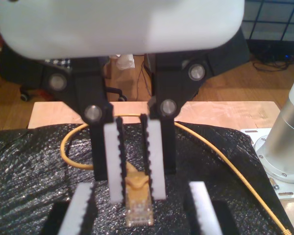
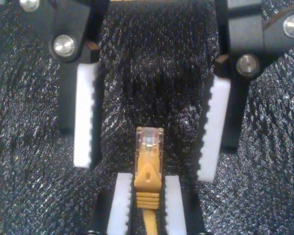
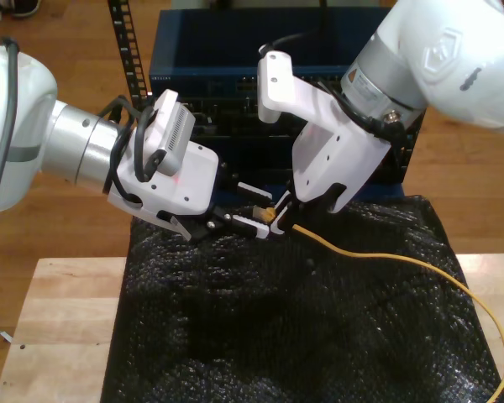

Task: Grab the cable and plug it in

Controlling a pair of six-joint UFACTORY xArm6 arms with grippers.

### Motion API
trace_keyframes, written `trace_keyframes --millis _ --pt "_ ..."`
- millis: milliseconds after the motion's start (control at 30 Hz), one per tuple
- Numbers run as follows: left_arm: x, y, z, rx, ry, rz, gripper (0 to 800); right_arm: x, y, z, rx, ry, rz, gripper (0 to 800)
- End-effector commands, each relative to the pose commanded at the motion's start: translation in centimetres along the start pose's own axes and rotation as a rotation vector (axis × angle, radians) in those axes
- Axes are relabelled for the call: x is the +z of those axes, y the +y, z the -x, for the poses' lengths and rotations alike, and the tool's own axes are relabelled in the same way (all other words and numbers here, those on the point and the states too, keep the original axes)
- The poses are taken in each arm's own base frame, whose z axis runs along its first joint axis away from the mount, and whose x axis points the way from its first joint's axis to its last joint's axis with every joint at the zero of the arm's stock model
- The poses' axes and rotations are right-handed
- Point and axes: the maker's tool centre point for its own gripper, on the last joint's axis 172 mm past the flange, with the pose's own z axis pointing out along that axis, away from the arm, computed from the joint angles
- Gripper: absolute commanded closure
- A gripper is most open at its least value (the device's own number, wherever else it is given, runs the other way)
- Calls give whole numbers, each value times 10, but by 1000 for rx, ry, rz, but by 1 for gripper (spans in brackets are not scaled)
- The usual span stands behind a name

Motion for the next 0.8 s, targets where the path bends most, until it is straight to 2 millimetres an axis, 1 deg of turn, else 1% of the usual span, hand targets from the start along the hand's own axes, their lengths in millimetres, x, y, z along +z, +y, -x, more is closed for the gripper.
trace_keyframes --millis 100,167,367,533,667,800 --pt "0 0 0 0 0 0 439 1 0 1 0 -2 -1 792" --pt "0 0 0 -4 2 -1 479 1 0 0 -1 -2 -2 792" --pt "0 -1 0 -4 1 -3 506 1 0 0 -1 -2 -2 792" --pt "0 -1 1 -4 1 -4 589 1 0 0 2 -2 -2 791" --pt "-1 -2 1 -2 -1 -8 629 1 0 0 2 -1 -2 791" --pt "-1 -2 2 -7 -3 -9 701 1 0 0 2 -1 -2 791"
